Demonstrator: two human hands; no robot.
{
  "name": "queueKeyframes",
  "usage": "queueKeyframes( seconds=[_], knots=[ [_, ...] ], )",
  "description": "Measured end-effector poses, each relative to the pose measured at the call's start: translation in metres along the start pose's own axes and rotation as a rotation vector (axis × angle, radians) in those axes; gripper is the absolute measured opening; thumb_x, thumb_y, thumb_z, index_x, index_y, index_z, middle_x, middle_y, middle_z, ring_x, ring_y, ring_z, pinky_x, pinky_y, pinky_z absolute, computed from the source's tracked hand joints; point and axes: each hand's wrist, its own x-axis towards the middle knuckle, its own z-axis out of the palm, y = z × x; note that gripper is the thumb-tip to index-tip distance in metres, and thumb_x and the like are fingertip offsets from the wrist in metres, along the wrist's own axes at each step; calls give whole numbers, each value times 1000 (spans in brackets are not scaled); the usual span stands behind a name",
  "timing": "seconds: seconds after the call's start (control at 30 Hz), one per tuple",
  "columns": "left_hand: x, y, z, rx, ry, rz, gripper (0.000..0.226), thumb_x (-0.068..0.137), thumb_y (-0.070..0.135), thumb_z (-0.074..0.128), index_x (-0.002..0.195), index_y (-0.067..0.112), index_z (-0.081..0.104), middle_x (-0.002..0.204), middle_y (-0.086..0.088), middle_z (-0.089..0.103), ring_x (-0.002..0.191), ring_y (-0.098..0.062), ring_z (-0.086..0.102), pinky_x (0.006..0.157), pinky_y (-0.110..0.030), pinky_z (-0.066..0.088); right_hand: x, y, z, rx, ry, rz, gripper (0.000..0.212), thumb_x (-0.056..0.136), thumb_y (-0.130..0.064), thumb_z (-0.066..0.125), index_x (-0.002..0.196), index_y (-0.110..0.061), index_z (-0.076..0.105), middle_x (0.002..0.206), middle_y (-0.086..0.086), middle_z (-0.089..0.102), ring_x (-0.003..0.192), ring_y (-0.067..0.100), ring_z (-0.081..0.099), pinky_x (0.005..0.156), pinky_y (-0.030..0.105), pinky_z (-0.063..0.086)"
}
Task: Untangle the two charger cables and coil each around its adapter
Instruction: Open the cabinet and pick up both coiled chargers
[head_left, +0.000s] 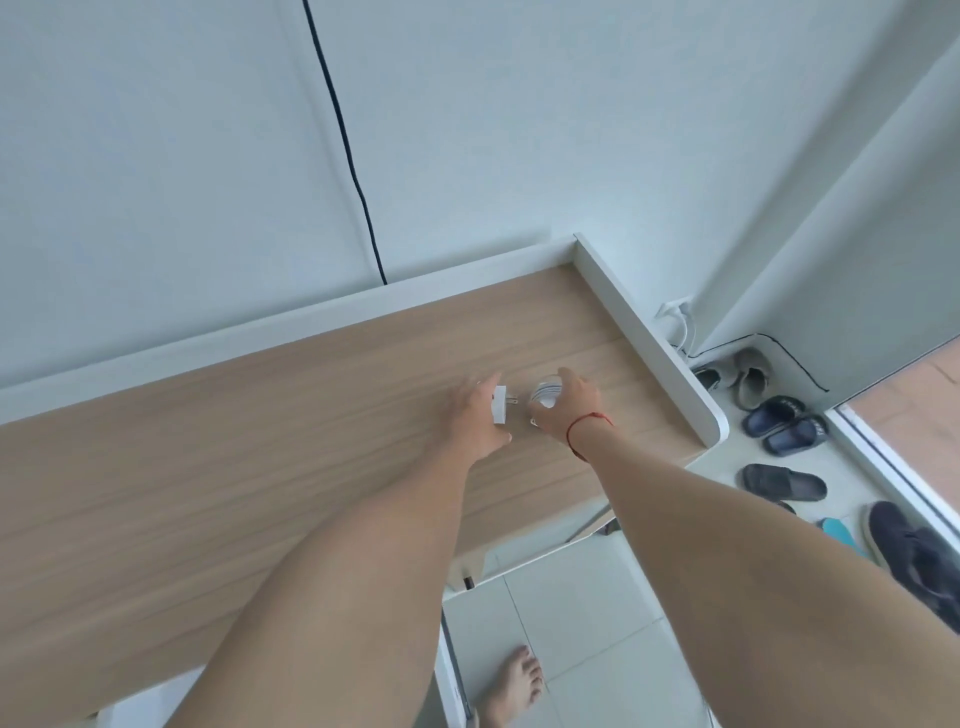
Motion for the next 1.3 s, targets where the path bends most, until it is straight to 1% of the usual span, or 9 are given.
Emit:
queueKeyframes(
  seconds=[0.1, 0.23, 0.47, 0.67, 0.8, 0.9, 1.03, 1.13, 1.3],
  knots=[
    [5, -3, 5, 56, 160, 16, 58, 74, 14, 73, 129, 23, 58, 125, -4, 56, 117, -27, 52, 93, -31, 42, 7, 1, 2, -25, 21, 26, 67, 83, -37, 66, 138, -14, 36, 134, 12, 47, 120, 31, 51, 92, 38, 46],
    [10, -7, 6, 96, 89, 25, 68, 75, 19, 78, 137, 27, 51, 133, -2, 50, 120, -27, 51, 95, -35, 45, 8, 1, 7, 10, 6, 52, 62, 79, -37, 69, 130, -14, 44, 126, 10, 52, 110, 30, 56, 82, 35, 51],
    [-14, -14, 6, 97, 211, -9, 55, 82, 20, 71, 133, 27, 53, 125, -3, 52, 112, -28, 56, 86, -35, 47, -17, 2, 16, 58, 38, 36, 53, 75, -31, 71, 119, -9, 52, 110, 11, 58, 95, 31, 61, 73, 33, 51],
    [-89, -48, -25, 49, 283, -83, 58, 83, 24, 72, 136, 28, 50, 125, -3, 52, 113, -28, 55, 85, -37, 49, -74, -23, 36, 113, 36, -109, 35, 70, -34, 66, 96, -10, 60, 93, 8, 64, 83, 28, 63, 68, 33, 55],
    [-164, -85, -47, 18, 345, -196, 60, 81, 28, 72, 136, 29, 49, 125, -3, 51, 113, -27, 55, 87, -36, 47, -131, -56, 70, 169, -54, -235, 25, 68, -33, 66, 82, -13, 60, 84, 6, 62, 79, 28, 63, 68, 37, 57],
    [-222, -121, -55, -35, 382, -302, 58, 79, 30, 72, 132, 28, 51, 125, -4, 52, 115, -26, 55, 90, -34, 46, -179, -77, 105, 197, -161, -321, 18, 62, -30, 67, 66, -19, 53, 70, 2, 57, 66, 24, 57, 60, 35, 55],
    [-295, -172, -44, -131, 348, -443, 55, 77, 32, 71, 128, 25, 52, 125, -3, 54, 116, -24, 53, 93, -32, 46, -236, -83, 154, 178, -303, -364, 15, 66, -25, 67, 75, -15, 61, 71, 1, 60, 53, 17, 55, 44, 22, 45],
    [-331, -202, -26, -150, 284, -534, 55, 76, 35, 70, 128, 28, 50, 129, 4, 52, 114, -22, 56, 89, -29, 46, -260, -72, 186, 128, -381, -343, 22, 63, -29, 66, 83, -18, 66, 78, 1, 66, 56, 17, 61, 51, 27, 54],
    [-338, -233, 6, -137, 110, -577, 48, 80, 27, 66, 123, 26, 46, 120, 0, 46, 93, -22, 55, 79, -29, 46, -266, -45, 226, -10, -393, -267, 30, 66, -35, 65, 87, -15, 61, 85, 1, 64, 73, 23, 65, 61, 31, 56]
  ],
)
